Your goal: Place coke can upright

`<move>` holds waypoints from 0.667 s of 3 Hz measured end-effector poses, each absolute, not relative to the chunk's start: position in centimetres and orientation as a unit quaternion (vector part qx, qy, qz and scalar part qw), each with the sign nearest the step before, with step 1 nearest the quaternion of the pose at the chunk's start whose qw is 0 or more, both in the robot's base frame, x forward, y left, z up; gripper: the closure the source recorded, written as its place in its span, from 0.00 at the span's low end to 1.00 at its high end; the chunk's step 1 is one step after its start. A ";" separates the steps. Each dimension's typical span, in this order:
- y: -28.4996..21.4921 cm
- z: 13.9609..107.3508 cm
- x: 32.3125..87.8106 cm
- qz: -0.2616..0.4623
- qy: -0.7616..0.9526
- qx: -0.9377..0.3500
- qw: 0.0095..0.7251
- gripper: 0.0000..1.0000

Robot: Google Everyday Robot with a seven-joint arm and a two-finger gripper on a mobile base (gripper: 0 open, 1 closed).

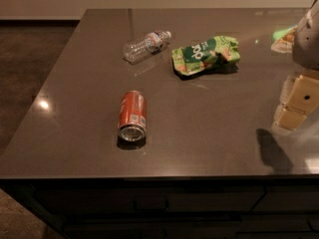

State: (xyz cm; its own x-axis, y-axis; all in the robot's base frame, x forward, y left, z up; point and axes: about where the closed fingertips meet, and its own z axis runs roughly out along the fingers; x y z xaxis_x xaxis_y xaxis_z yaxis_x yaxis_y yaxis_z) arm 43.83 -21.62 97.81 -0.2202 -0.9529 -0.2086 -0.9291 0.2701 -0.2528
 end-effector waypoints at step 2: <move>-20.9 97.6 45.0 -0.028 0.772 -0.614 0.162 0.00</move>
Offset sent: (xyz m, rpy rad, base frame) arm 0.0323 0.0185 -0.0104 0.0229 0.0495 0.0854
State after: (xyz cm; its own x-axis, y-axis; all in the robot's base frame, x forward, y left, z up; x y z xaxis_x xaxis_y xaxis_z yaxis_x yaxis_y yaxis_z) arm 44.99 -20.90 97.62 -0.1942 -0.9572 -0.2147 -0.9388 0.2448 -0.2424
